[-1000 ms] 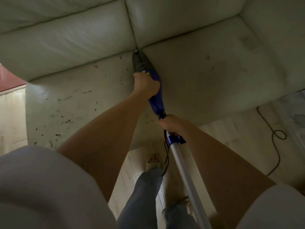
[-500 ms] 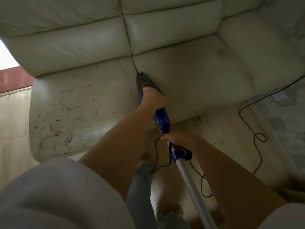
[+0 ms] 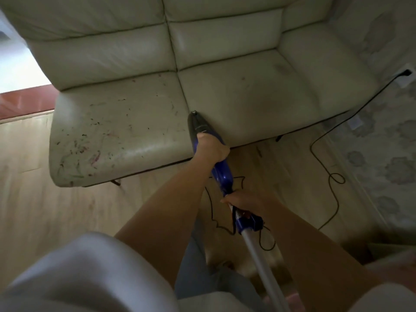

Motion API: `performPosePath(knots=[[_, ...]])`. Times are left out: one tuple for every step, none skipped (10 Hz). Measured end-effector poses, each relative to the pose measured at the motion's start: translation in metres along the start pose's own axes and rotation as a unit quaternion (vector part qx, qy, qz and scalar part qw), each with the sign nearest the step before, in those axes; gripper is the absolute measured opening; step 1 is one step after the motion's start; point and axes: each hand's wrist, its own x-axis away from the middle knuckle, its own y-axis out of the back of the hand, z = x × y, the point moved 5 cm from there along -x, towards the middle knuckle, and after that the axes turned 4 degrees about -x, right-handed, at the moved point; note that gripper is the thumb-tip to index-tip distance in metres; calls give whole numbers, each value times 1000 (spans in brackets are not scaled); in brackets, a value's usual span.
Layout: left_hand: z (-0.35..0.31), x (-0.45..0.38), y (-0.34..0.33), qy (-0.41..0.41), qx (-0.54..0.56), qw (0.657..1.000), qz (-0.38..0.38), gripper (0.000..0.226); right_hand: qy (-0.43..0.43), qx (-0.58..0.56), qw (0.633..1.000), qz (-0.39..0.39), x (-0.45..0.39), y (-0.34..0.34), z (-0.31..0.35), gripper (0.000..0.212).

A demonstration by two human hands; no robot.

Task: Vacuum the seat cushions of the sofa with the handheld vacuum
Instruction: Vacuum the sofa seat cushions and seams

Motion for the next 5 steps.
performPosePath(knots=[[0,20,-9,-24,-85,996,-4,52,-7,-13,1000,15,16,-9,-21,21],[5,45,-21,-28,70,997,-9,58,-9,-37,999,13,30,-12,-35,21],[9,52,-29,-39,47,998,13,70,-21,-26,999,0,40,-14,-43,23],[18,59,-24,-54,26,998,28,71,-27,-16,1000,-6,45,-24,-43,24],[28,51,-16,-57,34,997,34,70,-27,-19,999,-9,48,-39,-34,24]])
